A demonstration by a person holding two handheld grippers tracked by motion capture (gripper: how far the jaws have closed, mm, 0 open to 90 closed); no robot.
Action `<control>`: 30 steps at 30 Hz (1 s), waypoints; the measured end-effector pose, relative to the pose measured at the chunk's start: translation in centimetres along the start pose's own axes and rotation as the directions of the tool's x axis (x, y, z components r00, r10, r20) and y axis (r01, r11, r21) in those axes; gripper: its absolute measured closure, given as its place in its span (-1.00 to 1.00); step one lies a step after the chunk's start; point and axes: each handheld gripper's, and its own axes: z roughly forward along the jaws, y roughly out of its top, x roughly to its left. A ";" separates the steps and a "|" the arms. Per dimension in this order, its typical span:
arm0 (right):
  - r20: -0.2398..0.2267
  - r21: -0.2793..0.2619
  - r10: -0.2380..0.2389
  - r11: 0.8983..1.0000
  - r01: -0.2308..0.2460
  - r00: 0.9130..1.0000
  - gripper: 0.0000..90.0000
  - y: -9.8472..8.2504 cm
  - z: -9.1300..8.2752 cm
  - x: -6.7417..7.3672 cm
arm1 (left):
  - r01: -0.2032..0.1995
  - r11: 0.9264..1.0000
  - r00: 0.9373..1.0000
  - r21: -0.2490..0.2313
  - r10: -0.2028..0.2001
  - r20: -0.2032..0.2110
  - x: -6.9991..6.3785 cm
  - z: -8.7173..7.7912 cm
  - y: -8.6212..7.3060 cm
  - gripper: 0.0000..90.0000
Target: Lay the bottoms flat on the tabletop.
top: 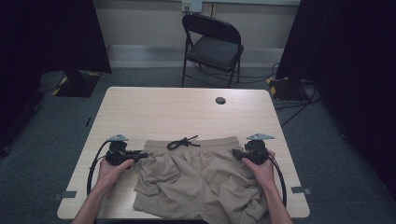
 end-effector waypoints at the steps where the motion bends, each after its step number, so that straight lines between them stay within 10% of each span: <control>1: -0.001 -0.003 -0.005 1.000 0.005 1.000 -0.14 -0.2 0.1 0.1 | 0.012 1.000 1.000 -0.003 -0.012 0.013 0.1 -0.1 -0.2 0.56; 13: -0.063 -0.060 0.039 0.997 -0.042 0.997 0.91 -0.3 -0.8 0.3 | 0.005 1.000 0.999 -0.004 -0.005 0.032 -0.2 0.9 0.0 0.97; 26: -0.091 -0.205 0.011 0.978 -0.030 0.996 0.96 2.7 -4.8 1.6 | -0.039 0.991 0.998 -0.130 0.046 0.047 -1.7 -2.0 1.7 0.97; 30: -0.087 -0.273 0.002 0.962 -0.026 0.996 0.96 4.0 -6.5 1.6 | -0.080 0.977 0.995 -0.197 0.090 0.044 -2.8 -3.9 3.7 0.97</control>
